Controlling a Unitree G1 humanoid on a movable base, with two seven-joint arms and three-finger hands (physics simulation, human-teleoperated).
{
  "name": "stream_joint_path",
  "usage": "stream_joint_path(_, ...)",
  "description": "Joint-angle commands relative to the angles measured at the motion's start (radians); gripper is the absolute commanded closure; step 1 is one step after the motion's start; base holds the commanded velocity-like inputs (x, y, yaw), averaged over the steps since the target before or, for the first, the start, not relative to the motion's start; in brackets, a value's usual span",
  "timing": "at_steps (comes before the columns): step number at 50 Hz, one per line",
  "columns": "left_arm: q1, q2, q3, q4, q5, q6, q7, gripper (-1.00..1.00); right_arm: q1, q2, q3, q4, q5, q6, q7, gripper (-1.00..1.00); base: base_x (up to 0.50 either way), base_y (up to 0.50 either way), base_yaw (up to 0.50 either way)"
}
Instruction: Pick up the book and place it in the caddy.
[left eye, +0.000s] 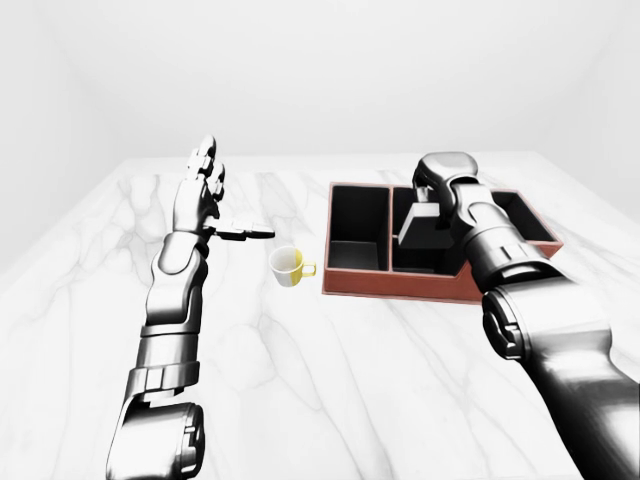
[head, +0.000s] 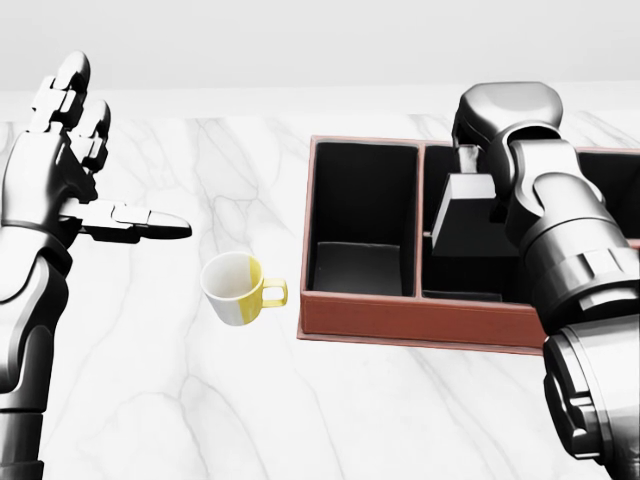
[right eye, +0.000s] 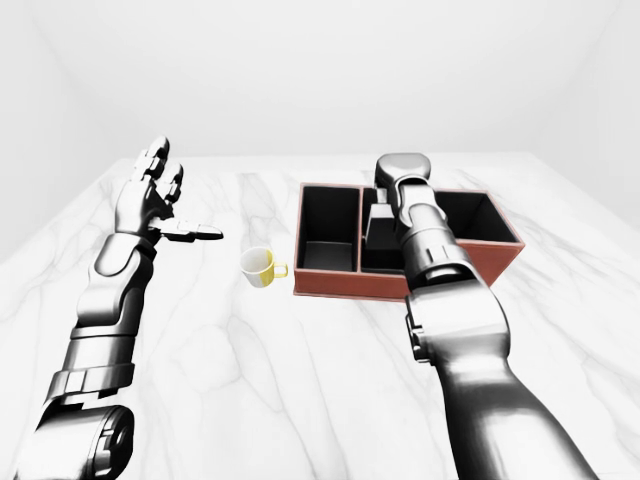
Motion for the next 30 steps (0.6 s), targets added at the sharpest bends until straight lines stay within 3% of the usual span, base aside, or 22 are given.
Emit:
stream_joint_path(1,-0.002,-0.001,-0.001,0.013,0.002,0.0,0.001,-1.0,-0.004,0.004,0.005,-0.003,-0.036,0.006,-0.057,1.0,0.0,0.0,0.0)
stream_joint_path(30,0.015,0.008,0.007,-0.011,0.004,0.0,0.002,-1.0,0.032,0.028,-0.014,0.021,-0.055,0.045,-0.11,1.0,0.0,0.0,0.0)
